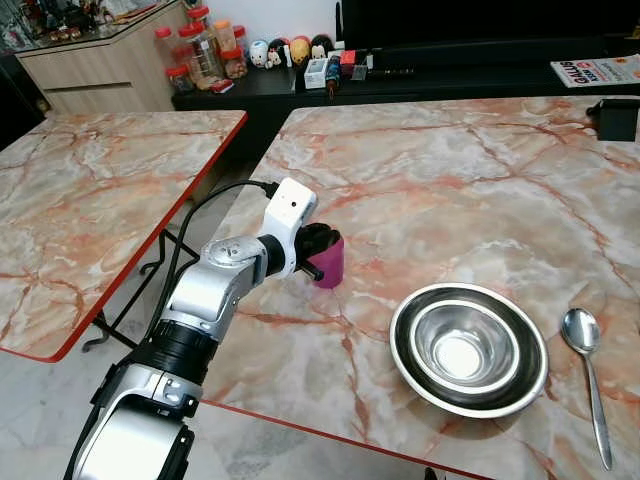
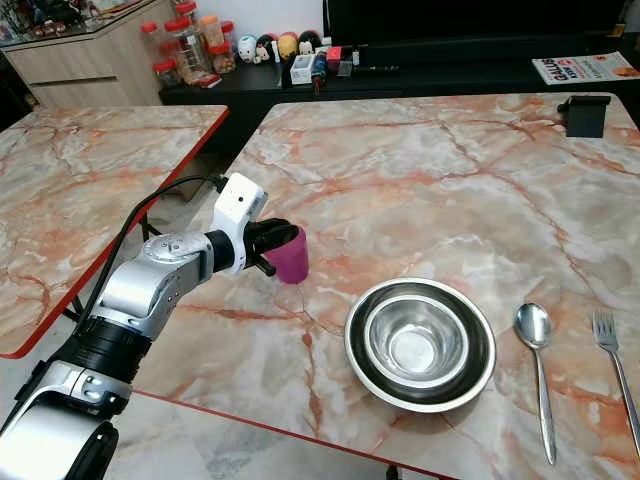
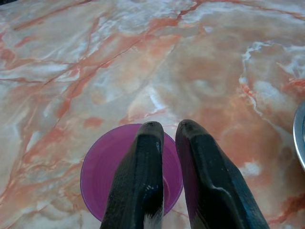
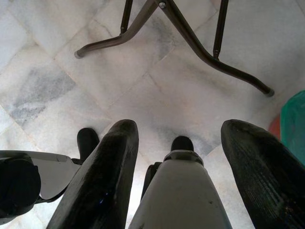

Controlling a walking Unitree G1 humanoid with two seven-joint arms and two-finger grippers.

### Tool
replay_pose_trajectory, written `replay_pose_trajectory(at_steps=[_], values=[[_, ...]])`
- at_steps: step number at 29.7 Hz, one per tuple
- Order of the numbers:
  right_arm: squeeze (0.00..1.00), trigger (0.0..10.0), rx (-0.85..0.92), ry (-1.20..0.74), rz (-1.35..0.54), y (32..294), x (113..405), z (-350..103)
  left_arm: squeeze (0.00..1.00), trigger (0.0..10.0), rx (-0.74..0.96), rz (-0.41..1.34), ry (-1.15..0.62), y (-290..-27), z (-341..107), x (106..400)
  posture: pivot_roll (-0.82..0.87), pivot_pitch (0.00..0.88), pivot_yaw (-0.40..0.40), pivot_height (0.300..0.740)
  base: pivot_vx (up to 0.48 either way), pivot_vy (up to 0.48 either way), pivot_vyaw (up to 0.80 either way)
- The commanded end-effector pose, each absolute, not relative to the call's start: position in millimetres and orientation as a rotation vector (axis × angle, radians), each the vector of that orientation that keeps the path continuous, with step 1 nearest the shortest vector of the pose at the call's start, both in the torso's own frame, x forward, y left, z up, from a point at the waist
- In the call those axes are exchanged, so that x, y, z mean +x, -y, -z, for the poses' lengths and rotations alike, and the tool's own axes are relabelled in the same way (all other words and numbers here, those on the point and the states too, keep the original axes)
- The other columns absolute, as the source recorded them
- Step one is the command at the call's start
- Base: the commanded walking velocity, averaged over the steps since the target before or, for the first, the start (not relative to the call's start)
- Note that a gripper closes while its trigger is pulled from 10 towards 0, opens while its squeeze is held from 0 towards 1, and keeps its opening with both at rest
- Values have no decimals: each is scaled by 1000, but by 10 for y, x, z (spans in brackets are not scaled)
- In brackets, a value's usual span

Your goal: Setting the table

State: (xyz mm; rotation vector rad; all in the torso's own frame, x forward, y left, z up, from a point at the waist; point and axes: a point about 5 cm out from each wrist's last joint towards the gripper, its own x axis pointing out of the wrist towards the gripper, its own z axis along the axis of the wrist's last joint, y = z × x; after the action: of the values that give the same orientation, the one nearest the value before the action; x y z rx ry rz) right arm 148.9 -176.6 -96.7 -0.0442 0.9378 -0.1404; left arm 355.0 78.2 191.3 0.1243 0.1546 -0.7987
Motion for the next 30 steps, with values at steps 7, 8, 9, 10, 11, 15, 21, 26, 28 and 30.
replay_pose_trajectory(at_steps=[7,8,9,10,11,15,21,26,28,30], values=[[0,10000,-22,-978,139,1702,1388,1014,0,10000,103,750,-113,-863,-1979,3589,-28,30,182,740,0,0,0],[0,10000,-22,-978,139,1702,1388,1014,0,10000,103,750,-113,-863,-1979,3589,-28,30,182,740,0,0,0],[0,10000,-22,-977,139,1700,1390,1013,0,10000,52,687,-35,-922,-2085,3630,-29,29,183,740,0,0,0],[0,10000,-22,-975,139,1698,1393,1012,0,10000,-15,604,57,-1009,-2210,3673,-29,29,183,740,0,0,0],[0,10000,-20,-974,141,1698,1395,1011,0,10000,-60,534,130,-1109,-2281,3684,-29,29,183,740,0,0,0],[0,10000,-19,-972,140,1699,1398,1009,0,10000,-65,397,227,-1319,-2274,3660,-28,29,182,740,0,0,0],[0,10000,-18,-956,136,1698,1429,996,0,10000,-107,171,238,-1696,-1953,3538,-24,23,176,740,0,0,0],[0,10000,-31,-939,128,1737,1496,969,0,10000,-65,15,215,-1885,-1616,3400,-23,10,166,740,0,0,0],[0,10000,-33,-934,127,1739,1512,962,0,10000,-72,0,209,-1887,-1571,3380,-22,3,162,740,0,0,0],[0,10000,-35,-930,123,1740,1531,955,0,10000,-94,-25,199,-1880,-1506,3356,-23,1,160,740,0,0,0]])
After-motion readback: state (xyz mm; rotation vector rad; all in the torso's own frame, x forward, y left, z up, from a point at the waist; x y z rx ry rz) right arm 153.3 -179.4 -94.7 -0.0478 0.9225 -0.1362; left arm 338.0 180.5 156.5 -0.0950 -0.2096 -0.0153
